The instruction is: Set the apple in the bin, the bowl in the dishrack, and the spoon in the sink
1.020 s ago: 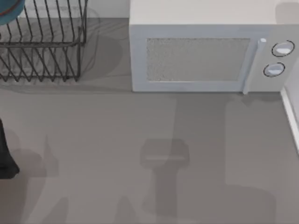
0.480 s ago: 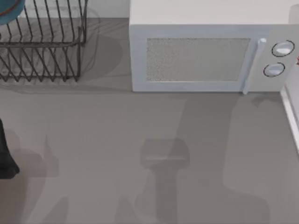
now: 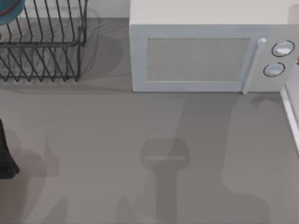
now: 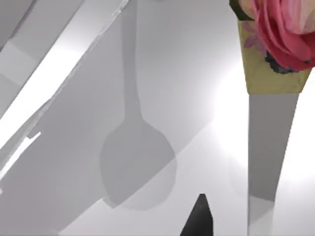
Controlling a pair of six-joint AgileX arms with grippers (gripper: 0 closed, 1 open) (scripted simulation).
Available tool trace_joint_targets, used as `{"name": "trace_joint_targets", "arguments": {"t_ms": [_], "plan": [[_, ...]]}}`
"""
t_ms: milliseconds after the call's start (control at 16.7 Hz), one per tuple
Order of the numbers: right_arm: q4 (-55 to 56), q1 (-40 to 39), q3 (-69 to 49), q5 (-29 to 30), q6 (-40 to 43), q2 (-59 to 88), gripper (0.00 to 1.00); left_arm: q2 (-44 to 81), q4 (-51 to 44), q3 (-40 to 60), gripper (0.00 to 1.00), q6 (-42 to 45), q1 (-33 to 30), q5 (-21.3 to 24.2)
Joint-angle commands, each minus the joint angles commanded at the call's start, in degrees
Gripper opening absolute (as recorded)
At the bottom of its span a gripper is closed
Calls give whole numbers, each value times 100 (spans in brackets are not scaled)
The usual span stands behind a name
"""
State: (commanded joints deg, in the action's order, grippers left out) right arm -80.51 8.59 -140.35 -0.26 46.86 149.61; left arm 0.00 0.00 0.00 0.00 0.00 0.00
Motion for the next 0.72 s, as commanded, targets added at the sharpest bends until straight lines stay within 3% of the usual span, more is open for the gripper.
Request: {"name": "trace_joint_targets", "arguments": {"t_ms": [360,720], "plan": [[0,0,0,0,0,0,98,0,0,0,100,0,0,0],[0,0,0,0,0,0,100,0,0,0,100,0,0,0]]}}
